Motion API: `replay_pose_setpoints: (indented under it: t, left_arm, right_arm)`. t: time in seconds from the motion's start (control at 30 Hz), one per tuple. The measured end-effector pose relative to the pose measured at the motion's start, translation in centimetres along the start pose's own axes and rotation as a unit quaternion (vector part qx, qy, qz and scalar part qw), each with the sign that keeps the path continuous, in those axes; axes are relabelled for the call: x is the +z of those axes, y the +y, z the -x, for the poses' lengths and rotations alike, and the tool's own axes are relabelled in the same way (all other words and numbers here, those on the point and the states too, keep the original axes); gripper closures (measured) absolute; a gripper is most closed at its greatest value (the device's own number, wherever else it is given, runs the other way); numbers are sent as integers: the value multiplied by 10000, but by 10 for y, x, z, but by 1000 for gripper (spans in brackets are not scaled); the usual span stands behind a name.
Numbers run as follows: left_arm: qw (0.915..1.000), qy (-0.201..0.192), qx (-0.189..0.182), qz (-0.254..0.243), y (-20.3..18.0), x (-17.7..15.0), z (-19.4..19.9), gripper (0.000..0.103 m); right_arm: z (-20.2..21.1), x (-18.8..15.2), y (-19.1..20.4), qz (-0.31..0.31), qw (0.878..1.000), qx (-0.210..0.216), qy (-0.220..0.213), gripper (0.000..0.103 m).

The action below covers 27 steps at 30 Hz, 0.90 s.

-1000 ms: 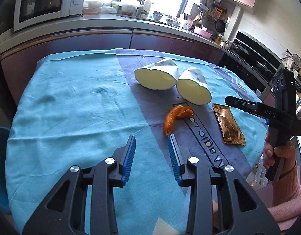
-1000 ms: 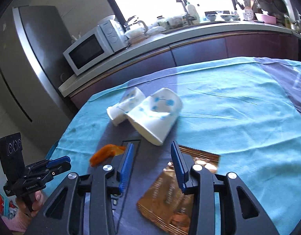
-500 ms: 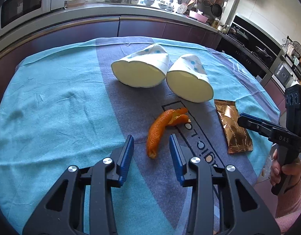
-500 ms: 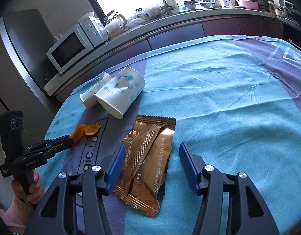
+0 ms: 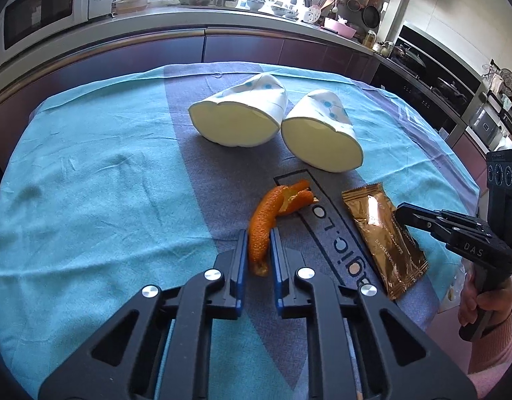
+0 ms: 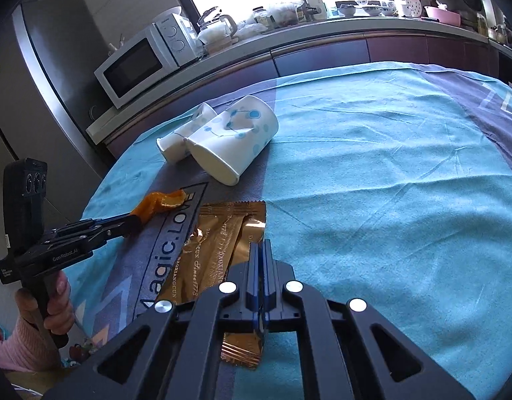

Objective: Collect trash
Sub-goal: 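Grasp the orange peel with the left gripper while the right gripper grasps the bronze wrapper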

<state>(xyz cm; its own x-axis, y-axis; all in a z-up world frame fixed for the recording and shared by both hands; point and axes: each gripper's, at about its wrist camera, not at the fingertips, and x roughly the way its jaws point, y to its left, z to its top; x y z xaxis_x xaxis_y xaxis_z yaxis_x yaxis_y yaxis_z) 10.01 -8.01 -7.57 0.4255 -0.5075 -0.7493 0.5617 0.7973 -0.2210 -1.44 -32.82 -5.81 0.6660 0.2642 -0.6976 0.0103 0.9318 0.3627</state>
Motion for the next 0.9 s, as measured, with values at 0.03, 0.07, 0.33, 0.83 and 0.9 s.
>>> replay_pose_setpoints:
  t: [0.03,0.07,0.33,0.83,0.9]
  left_arm:
    - [10000,-36,0,26,1,-2,3,90]
    - [10000,-77,5,44,2,-3,7,90]
    - [9984,-339,2,452,25,-19,42,90]
    - [9963,-484,123,702,40,-42,67,90]
    - [9961,-486,136,725,42,-43,68,90]
  right_arm:
    - [1,0,1,-10,10000,81,-10,102]
    - [2,1,2,-10,9999,158,-29,102]
    - [-2,3,18,0,9960,883,115,101]
    - [-19,-8,63,976,9943,353,261,71]
    - [-20,-9,67,1119,9932,234,231,74]
